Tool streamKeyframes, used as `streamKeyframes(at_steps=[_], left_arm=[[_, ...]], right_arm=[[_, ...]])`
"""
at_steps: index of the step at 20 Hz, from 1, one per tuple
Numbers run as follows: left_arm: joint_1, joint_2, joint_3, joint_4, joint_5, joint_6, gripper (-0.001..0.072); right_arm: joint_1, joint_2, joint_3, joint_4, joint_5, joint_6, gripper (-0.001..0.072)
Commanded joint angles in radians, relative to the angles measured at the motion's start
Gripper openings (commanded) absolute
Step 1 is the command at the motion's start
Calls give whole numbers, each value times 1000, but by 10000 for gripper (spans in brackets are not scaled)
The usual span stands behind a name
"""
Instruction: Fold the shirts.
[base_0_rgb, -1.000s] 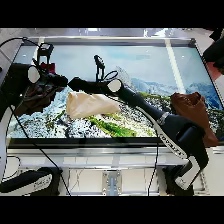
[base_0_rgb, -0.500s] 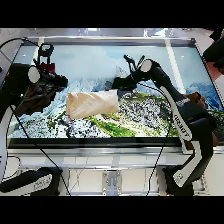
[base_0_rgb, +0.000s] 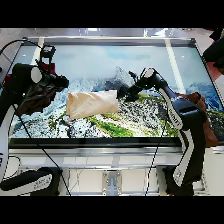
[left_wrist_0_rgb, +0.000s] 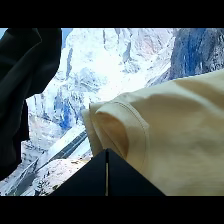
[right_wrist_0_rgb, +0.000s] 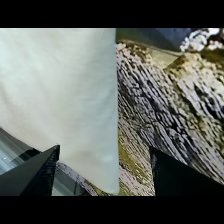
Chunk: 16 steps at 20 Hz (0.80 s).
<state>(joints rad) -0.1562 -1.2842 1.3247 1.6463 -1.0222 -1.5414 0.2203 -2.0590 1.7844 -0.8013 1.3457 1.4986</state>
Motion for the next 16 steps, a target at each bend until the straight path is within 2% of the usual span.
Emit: streamKeyframes(at_steps=[1,3,4,5,6,7,8,11,14,16], left_arm=[[0,-2,0,0,1,0,13],[0,-2,0,0,1,0,13],[0,-2,0,0,0,0,13],[0,-2,0,-1,0,0,13],[0,-2,0,0,0,0,12],[0,-2,0,0,0,0,13],[0,-2,0,0,0,0,13],[0,-2,0,0,0,0,13],[0,-2,0,0,0,0,13],[0,-2,0,0,0,0,13]], right_arm=[[48,-47,0,151,-60,-65,619],[92,-47,0,183,-120,-80,617],[110,-47,1,196,-136,-80,582],[124,-47,1,208,-140,-80,486],[137,-46,6,217,-137,-79,327],[142,-45,16,233,-129,-80,91],[142,-41,34,241,-114,-79,21],[110,2,120,200,-53,-50,17],[29,91,210,11,64,37,17],[-45,173,240,-83,145,41,17]])
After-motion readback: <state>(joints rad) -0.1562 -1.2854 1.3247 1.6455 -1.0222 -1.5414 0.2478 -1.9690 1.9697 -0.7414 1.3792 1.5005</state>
